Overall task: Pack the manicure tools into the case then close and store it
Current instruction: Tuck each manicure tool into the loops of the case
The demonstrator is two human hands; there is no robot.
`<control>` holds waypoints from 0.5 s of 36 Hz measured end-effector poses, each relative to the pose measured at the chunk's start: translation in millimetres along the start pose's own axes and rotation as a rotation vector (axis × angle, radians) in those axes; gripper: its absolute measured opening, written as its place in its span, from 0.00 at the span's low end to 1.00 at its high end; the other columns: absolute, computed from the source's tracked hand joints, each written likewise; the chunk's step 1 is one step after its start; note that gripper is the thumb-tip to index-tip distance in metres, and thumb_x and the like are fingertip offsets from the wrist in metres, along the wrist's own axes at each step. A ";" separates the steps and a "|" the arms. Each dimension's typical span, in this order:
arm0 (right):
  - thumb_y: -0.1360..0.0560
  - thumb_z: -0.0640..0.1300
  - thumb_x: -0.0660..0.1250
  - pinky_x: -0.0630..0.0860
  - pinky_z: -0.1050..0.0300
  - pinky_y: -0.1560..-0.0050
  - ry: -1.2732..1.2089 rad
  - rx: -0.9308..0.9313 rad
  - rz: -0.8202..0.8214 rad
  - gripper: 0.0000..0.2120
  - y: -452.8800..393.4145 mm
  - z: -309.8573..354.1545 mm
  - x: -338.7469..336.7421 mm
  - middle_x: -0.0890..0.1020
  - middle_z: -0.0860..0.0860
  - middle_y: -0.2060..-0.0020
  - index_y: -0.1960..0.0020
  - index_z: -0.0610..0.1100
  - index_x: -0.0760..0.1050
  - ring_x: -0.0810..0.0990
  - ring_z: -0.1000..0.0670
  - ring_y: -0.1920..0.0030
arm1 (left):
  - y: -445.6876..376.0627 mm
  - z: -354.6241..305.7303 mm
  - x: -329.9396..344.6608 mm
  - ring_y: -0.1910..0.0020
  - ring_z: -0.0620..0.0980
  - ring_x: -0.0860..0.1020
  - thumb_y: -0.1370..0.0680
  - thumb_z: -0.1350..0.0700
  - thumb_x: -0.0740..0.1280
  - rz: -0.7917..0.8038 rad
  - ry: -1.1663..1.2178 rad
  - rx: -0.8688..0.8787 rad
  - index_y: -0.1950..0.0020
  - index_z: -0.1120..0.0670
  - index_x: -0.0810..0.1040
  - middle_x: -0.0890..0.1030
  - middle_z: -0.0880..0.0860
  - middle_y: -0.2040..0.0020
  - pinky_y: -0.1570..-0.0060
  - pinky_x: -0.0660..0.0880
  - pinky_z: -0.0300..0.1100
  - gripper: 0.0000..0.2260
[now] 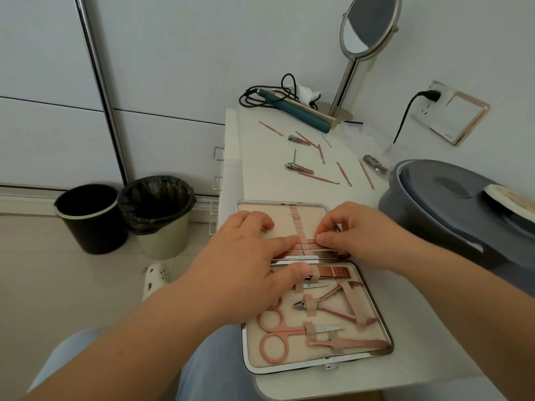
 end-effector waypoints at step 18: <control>0.28 0.51 0.67 0.65 0.71 0.60 -0.061 -0.059 -0.216 0.07 15.2 -10.0 7.5 0.73 0.60 0.56 0.64 0.60 0.74 0.72 0.61 0.57 | 0.9 2.2 -0.3 0.36 0.38 0.53 0.34 0.30 0.48 -0.041 0.096 -0.011 0.34 0.37 0.66 0.62 0.42 0.36 0.39 0.52 0.34 0.30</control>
Point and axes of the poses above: each hand's wrist, its own y-axis away from the middle knuckle, its own x-axis out of the palm, z = x × y, the point moved 8 cm from there along -y, towards the middle knuckle
